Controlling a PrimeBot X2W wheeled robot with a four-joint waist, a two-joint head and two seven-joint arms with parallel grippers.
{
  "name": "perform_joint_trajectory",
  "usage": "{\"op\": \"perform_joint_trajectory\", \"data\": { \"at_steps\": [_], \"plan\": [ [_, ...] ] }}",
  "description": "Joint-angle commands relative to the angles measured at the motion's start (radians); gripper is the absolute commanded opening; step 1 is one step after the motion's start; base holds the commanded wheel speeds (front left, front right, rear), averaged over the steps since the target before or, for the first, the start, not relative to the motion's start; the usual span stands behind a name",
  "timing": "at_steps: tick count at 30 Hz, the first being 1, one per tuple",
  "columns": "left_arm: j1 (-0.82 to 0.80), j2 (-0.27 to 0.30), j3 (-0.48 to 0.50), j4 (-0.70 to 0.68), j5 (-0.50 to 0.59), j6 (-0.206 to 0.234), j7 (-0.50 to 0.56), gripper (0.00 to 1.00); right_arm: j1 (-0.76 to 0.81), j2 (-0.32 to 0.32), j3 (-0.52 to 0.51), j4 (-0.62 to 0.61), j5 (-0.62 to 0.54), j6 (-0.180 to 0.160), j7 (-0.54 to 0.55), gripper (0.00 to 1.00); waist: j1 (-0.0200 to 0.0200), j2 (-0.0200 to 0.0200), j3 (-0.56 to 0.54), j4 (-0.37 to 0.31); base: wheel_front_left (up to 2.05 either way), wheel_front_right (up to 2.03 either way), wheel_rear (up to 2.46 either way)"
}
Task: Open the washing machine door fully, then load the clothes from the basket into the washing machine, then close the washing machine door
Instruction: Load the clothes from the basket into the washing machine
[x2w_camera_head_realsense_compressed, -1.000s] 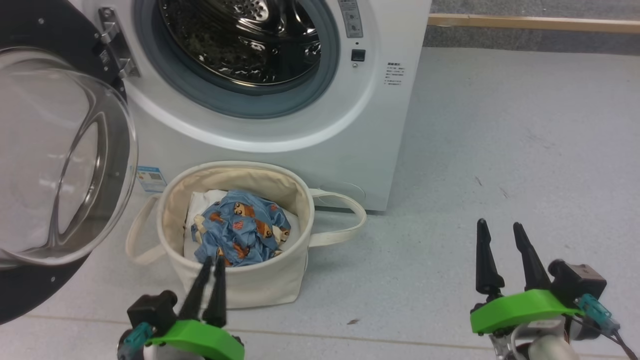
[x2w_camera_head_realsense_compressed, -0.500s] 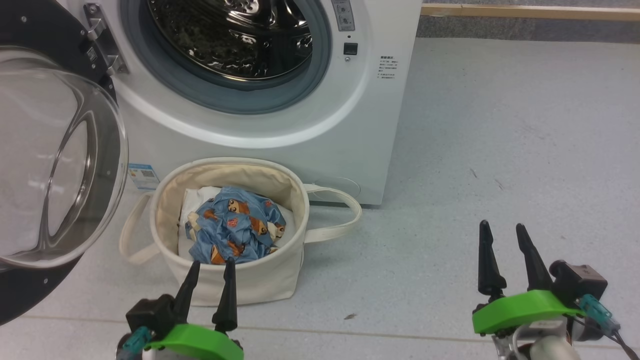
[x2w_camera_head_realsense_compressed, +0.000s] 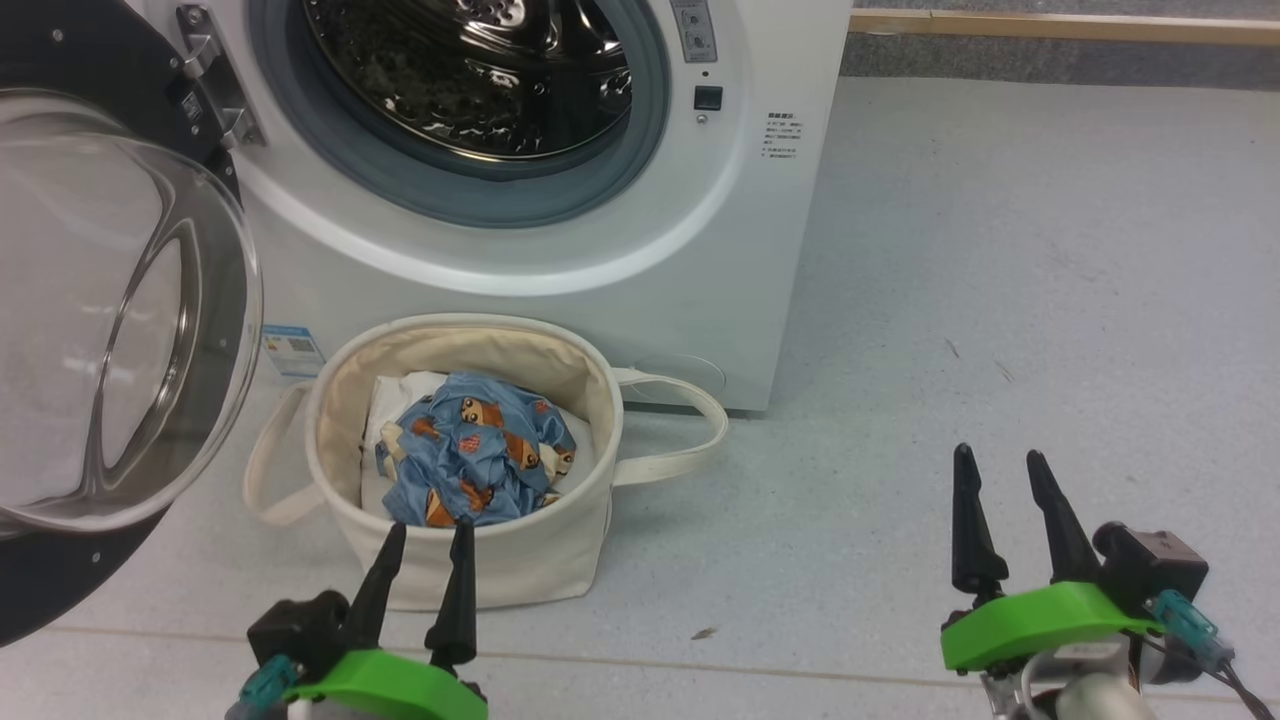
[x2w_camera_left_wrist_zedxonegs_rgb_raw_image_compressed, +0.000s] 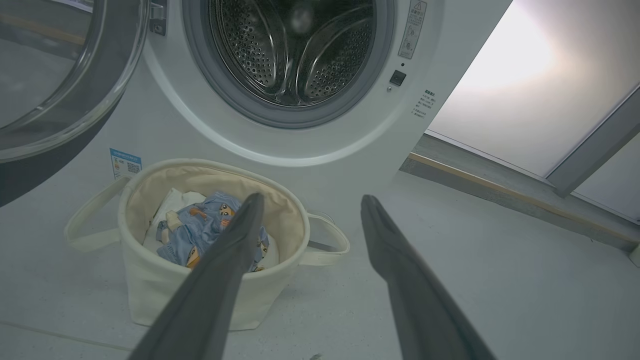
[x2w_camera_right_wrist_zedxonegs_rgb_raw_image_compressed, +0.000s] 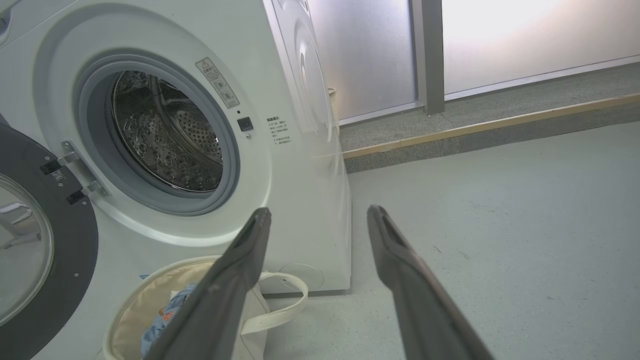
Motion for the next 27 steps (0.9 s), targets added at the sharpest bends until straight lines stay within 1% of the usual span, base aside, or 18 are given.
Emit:
{"op": "perform_joint_trajectory", "data": {
  "at_steps": [1,8,10,13,14,18,23,27],
  "plan": [
    [-0.02,0.015,0.034,-0.027,-0.001,-0.003,-0.005,1.0,-0.029,0.002,0.026,-0.027,-0.006,0.0,-0.012,1.0,0.0,0.0,0.0,0.001,0.23,-0.62,0.39],
    [-0.024,0.015,0.04,-0.03,0.003,-0.002,-0.005,1.0,-0.03,0.002,0.024,-0.026,-0.009,0.0,-0.012,1.0,0.0,0.0,0.002,0.008,0.78,-1.17,0.39],
    [-0.024,0.015,0.038,-0.027,0.007,-0.001,-0.005,1.0,-0.029,0.002,0.024,-0.025,-0.009,0.0,-0.012,1.0,0.0,0.0,0.003,0.013,1.46,-1.85,0.39],
    [-0.027,0.015,0.028,-0.025,0.043,0.006,-0.005,1.0,-0.03,0.002,0.024,-0.023,-0.009,0.0,-0.012,1.0,0.0,0.0,0.005,0.019,1.83,-2.13,0.3],
    [-0.026,0.015,0.024,-0.03,0.043,-0.001,-0.005,1.0,-0.03,0.002,0.025,-0.022,-0.009,0.0,-0.012,1.0,0.0,0.0,0.005,0.021,1.87,-1.89,0.02],
    [-0.024,0.015,0.023,-0.036,0.047,0.0,-0.005,1.0,-0.031,0.002,0.029,-0.02,-0.008,0.0,-0.012,1.0,0.0,0.0,0.008,0.028,1.54,-1.54,0.0],
    [-0.027,0.015,0.022,-0.043,0.055,0.007,-0.005,1.0,-0.036,0.002,0.034,-0.021,-0.01,0.0,-0.012,1.0,0.0,0.0,0.017,0.035,0.93,-0.93,0.0],
    [-0.027,0.015,0.019,-0.033,0.058,0.011,-0.005,1.0,-0.038,0.002,0.041,-0.022,-0.014,0.0,-0.012,1.0,0.0,0.0,0.025,0.037,0.31,-0.31,0.0]
  ]
}}
